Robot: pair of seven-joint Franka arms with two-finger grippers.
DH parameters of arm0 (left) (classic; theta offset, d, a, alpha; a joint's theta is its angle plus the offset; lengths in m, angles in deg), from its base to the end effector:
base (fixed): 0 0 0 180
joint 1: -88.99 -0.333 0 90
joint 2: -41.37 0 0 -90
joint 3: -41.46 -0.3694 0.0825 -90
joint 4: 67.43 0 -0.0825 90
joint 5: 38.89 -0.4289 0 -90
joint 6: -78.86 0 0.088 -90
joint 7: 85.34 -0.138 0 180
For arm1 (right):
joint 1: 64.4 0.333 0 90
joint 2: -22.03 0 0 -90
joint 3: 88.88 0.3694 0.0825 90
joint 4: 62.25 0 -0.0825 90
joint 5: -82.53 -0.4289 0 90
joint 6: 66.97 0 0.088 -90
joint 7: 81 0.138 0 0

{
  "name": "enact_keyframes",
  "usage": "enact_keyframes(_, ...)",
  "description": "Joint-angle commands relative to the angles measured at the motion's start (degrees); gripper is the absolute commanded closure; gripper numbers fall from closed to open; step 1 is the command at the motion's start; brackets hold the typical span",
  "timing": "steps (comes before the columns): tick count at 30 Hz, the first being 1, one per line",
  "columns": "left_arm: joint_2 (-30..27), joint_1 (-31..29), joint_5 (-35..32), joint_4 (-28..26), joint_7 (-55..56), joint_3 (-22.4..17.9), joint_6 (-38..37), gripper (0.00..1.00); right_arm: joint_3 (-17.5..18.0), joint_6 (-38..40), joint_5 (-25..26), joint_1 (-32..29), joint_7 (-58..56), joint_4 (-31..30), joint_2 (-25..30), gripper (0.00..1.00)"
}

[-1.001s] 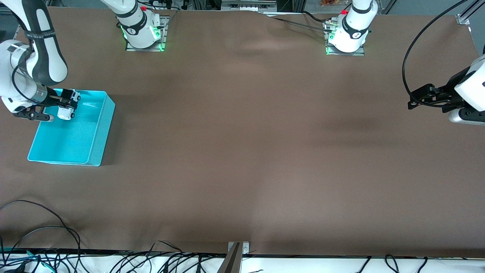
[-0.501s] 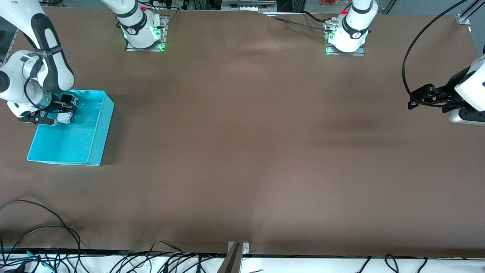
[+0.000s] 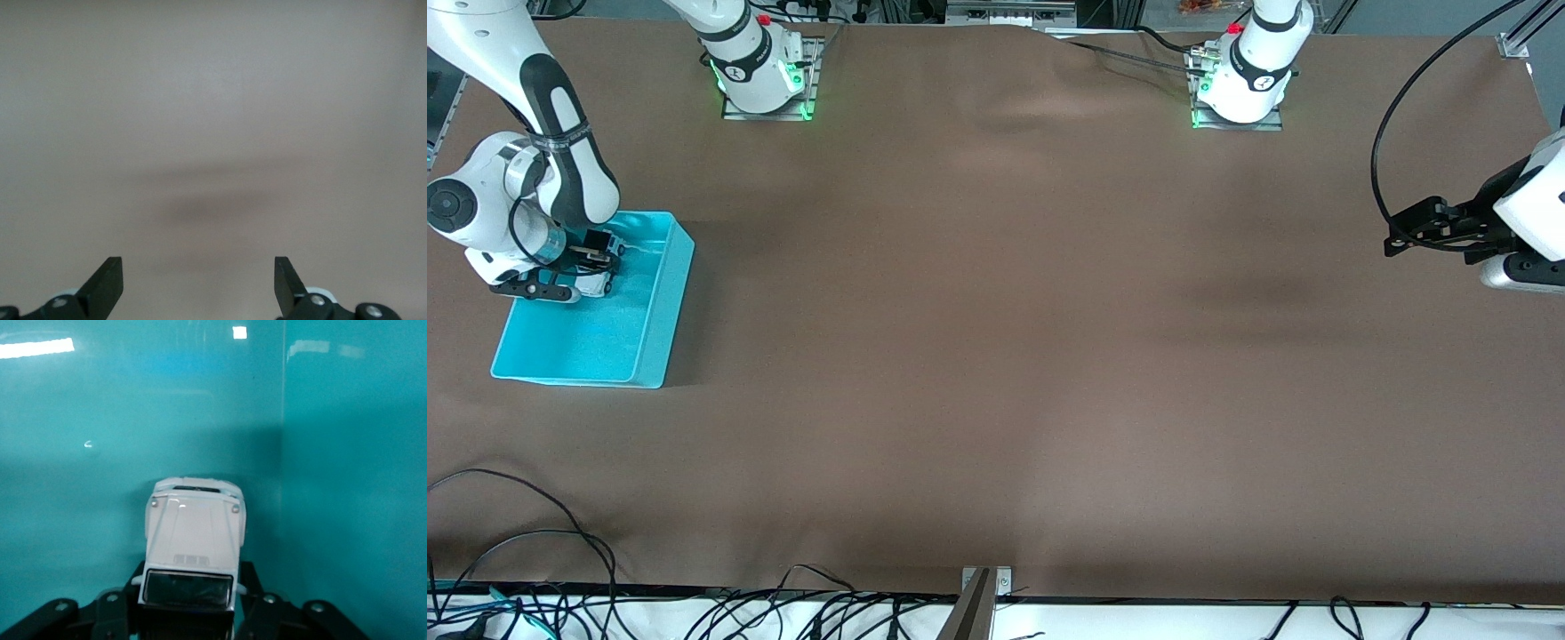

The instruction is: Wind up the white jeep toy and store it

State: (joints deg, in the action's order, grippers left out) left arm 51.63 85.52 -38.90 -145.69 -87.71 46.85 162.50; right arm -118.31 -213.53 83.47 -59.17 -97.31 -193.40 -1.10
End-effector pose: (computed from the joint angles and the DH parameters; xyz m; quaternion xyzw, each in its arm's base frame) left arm 0.6491 -0.0158 0.6308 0.9984 -0.0370 -0.0421 0.0085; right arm 0.5051 -0.2406 0.1706 0.9927 -0.0482 -0.0749 0.0809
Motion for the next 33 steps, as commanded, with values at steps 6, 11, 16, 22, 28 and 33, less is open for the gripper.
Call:
enact_keyframes(6, 0.1, -0.2, -1.0, 0.8, 0.7, 0.4, -0.9, 0.00, 1.3, 5.5, -1.7, -0.7, 2.4, -0.1, 3.6, 0.00)
enact_keyframes(11, 0.1, -0.2, -1.0, 0.8, 0.7, 0.4, -0.9, 0.00, 1.3, 8.6, -1.7, -0.7, 2.3, 0.3, 5.6, 0.00)
enact_keyframes(16, 0.1, -0.2, -1.0, 0.8, 0.7, 0.4, -0.9, 0.00, 1.3, 10.9, -1.7, -0.7, 2.2, 0.4, 8.4, 0.00)
enact_keyframes(22, 0.1, -0.2, -1.0, 0.8, 0.7, 0.4, -0.9, 0.00, 1.4, 15.1, -1.7, -0.7, 2.2, 0.8, 12.8, 0.00)
enact_keyframes(28, 0.1, -0.2, -1.0, 0.8, 0.7, 0.5, -0.9, 0.00, 1.3, 19.5, -1.7, -0.7, 2.2, 1.6, 17.8, 0.00)
enact_keyframes(33, 0.1, -0.2, -1.0, 0.8, 0.7, 0.4, -0.9, 0.00, 1.2, 23.5, -1.6, -0.7, 3.9, 1.6, 22.5, 0.00)
